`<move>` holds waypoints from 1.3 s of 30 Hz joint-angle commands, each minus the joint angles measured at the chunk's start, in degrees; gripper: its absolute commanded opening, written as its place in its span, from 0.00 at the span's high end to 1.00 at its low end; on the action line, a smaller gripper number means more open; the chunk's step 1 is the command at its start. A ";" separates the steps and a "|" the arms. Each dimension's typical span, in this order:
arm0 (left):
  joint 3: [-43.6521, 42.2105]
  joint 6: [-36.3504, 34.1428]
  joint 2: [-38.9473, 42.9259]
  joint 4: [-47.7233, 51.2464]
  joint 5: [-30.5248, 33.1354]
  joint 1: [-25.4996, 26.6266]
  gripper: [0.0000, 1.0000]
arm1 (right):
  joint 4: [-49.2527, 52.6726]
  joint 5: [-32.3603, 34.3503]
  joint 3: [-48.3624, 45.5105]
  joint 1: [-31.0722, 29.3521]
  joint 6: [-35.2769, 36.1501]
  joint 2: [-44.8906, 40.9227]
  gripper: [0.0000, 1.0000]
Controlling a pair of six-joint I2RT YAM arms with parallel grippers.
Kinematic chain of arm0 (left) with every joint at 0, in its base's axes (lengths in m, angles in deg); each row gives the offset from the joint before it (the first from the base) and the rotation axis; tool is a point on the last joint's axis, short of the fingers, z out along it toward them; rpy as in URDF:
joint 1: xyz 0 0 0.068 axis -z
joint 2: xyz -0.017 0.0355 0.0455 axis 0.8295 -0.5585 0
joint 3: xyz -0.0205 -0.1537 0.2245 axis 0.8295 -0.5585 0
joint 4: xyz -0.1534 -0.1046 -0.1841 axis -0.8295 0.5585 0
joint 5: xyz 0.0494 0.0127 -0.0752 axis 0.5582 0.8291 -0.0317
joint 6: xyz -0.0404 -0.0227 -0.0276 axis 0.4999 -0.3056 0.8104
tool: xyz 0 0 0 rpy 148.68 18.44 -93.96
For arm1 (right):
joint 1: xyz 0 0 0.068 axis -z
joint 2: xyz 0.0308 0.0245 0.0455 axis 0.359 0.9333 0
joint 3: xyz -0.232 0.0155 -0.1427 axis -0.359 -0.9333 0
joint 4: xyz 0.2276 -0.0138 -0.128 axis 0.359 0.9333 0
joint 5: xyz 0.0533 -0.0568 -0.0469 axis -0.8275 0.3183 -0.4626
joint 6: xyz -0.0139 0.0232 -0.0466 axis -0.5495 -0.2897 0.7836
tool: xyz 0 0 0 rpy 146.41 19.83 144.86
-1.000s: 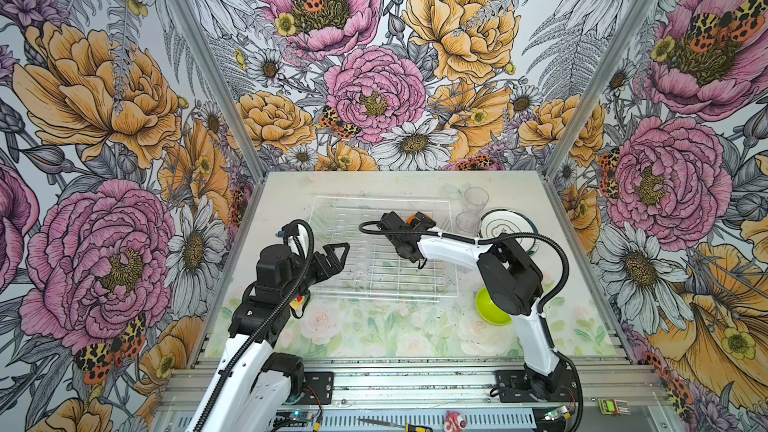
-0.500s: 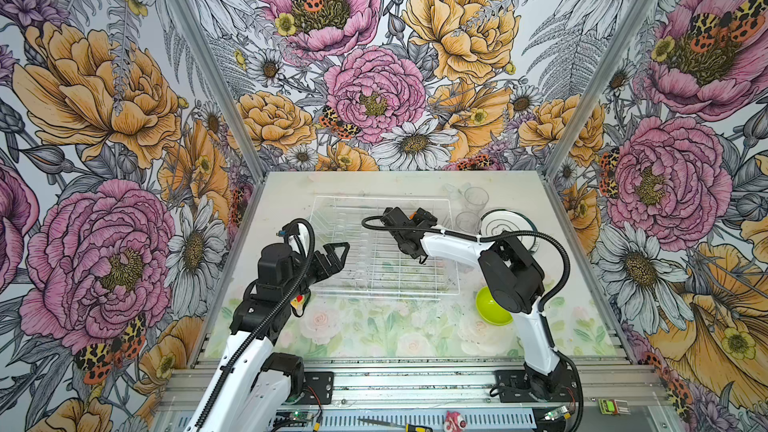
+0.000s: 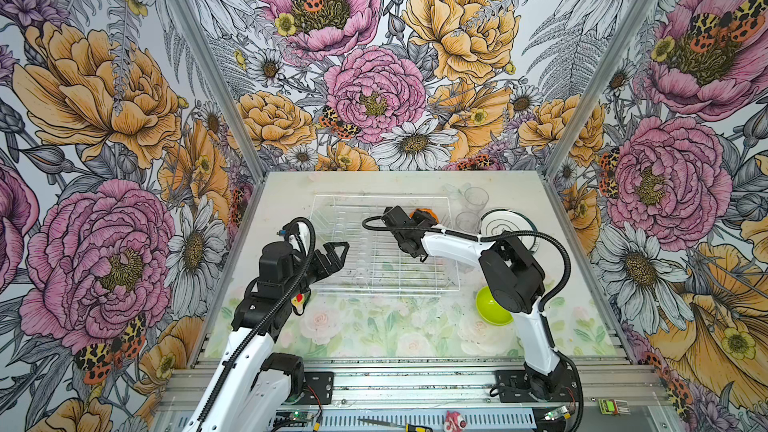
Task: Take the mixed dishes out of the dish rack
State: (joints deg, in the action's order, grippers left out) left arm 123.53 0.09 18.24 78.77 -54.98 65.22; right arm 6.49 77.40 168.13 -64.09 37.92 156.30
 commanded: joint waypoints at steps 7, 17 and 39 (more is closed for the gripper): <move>-0.82 -0.37 -0.05 -1.52 -1.33 -0.73 0.01 | -3.03 -1.09 2.71 0.88 1.10 3.41 0.58; -0.79 -0.46 -0.12 -1.52 -1.19 -0.88 0.01 | -5.16 0.14 3.22 1.04 2.77 4.03 0.70; -0.88 -0.46 -0.59 -1.47 -1.39 -1.22 0.01 | -13.56 -10.65 0.06 1.29 5.18 -0.36 0.64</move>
State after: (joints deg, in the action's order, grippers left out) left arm 123.44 0.09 17.80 78.77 -55.01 64.74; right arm -4.64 70.56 168.64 -63.32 42.86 158.71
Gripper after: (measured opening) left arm 0.986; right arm 0.360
